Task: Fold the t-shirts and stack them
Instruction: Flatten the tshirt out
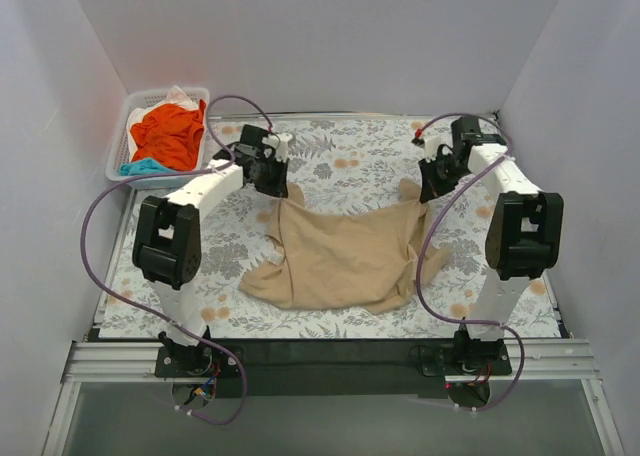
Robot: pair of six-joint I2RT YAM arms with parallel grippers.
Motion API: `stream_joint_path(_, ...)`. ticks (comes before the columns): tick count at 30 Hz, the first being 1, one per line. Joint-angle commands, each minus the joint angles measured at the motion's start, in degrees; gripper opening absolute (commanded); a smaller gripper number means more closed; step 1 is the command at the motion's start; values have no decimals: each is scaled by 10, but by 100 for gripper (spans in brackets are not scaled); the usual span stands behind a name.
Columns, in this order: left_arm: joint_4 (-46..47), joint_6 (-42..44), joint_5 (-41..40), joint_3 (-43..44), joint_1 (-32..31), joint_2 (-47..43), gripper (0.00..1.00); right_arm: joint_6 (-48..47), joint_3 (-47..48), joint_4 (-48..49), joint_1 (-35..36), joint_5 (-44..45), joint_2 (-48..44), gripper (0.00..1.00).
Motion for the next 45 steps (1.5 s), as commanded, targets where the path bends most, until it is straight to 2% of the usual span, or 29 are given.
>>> stream_joint_path(1,11,33,10,36,45,-84,0,-13,44,1,-45,-19,-77,1)
stream_joint_path(7,2,77,40,-22,45,-165,0,-62,-6,-4,-51,-30,-136,1)
stream_joint_path(12,-6,102,81,-133,43,-239,0,-90,-95,-5,-50,-36,-187,1)
stream_joint_path(16,-42,197,133,-241,39,-339,0,-153,-167,-33,-51,-41,-243,1)
stream_joint_path(17,-48,212,139,-262,36,-388,0,-173,-181,-42,-51,-38,-272,1)
stream_joint_path(18,-79,258,146,-299,35,-413,0,-206,-211,-57,-51,-35,-288,1)
stream_joint_path(22,-117,286,130,-359,23,-491,0,-249,-266,-58,-50,-4,-365,1)
stream_joint_path(25,-97,241,112,-352,23,-485,0,-231,-246,-57,-51,-9,-374,1)
stream_joint_path(30,-84,216,134,-332,22,-422,0,-215,-221,-69,-50,-28,-317,1)
stream_joint_path(32,-86,259,128,-355,20,-418,1,-245,-259,-76,-50,-30,-318,1)
stream_joint_path(34,-140,325,148,-365,19,-423,8,-289,-280,-114,-47,-33,-321,1)
stream_joint_path(35,-174,401,157,-367,19,-433,12,-343,-294,-167,-47,-33,-325,4)
stream_joint_path(36,-221,418,158,-371,19,-441,22,-362,-302,-191,-47,-30,-330,8)
stream_joint_path(37,-237,433,158,-370,19,-457,24,-376,-310,-204,-47,-12,-346,19)
stream_joint_path(38,-262,436,161,-367,19,-465,27,-388,-317,-209,-47,-2,-360,23)
stream_joint_path(40,-250,409,157,-360,19,-478,25,-393,-314,-204,-47,5,-397,29)
stream_joint_path(42,-220,365,155,-341,19,-469,17,-363,-297,-161,-47,-4,-410,11)
stream_joint_path(43,-204,337,147,-333,19,-458,16,-350,-290,-148,-47,-13,-404,3)
stream_joint_path(44,-181,319,147,-325,19,-442,15,-337,-282,-138,-47,-15,-394,1)
stream_joint_path(45,-174,286,142,-306,19,-414,23,-310,-263,-133,-47,-16,-381,1)
